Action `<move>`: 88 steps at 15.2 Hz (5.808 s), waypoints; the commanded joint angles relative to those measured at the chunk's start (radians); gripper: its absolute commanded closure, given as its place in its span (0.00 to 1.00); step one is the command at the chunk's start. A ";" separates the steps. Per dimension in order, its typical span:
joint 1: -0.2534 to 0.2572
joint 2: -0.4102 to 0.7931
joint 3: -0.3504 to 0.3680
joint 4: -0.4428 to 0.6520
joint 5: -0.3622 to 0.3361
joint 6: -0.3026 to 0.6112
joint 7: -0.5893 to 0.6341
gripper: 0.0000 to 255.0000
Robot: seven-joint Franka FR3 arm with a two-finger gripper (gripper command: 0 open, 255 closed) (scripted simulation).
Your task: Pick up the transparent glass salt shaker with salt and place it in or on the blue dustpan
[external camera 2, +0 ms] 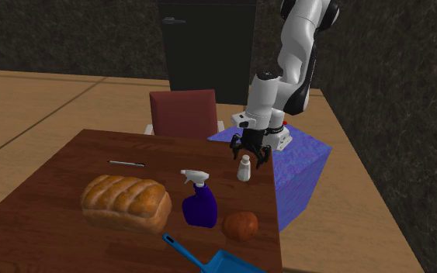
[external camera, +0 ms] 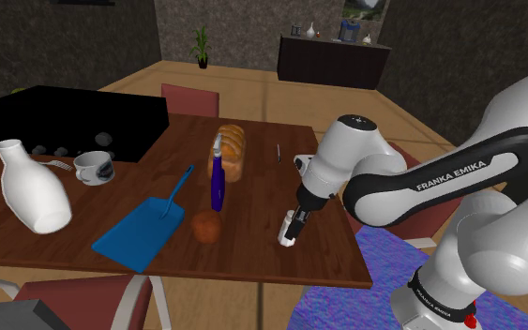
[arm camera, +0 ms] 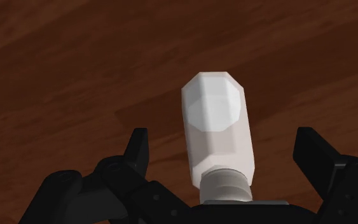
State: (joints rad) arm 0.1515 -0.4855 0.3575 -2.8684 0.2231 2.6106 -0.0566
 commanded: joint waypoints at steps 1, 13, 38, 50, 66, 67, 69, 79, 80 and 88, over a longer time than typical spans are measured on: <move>0.000 0.000 0.000 0.000 0.000 0.000 0.000 0.00; 0.002 -0.028 -0.007 0.011 -0.001 -0.039 -0.002 1.00; -0.004 -0.229 -0.077 0.235 -0.040 -0.463 -0.009 1.00; -0.051 0.017 -0.011 0.503 -0.088 -0.478 0.062 1.00; -0.040 0.721 0.126 1.249 -0.422 -0.583 0.336 1.00; -0.023 0.769 0.124 1.313 -0.445 -0.604 0.347 1.00; 0.017 0.870 0.118 1.453 -0.489 -0.655 0.365 1.00; 0.109 1.091 0.088 1.716 -0.567 -0.707 0.384 1.00; 0.107 1.090 0.087 1.700 -0.567 -0.693 0.387 1.00; 0.092 1.094 0.082 1.597 -0.577 -0.590 0.405 1.00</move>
State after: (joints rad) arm 0.2450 0.6075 0.4402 -1.2601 -0.3526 2.0084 0.3462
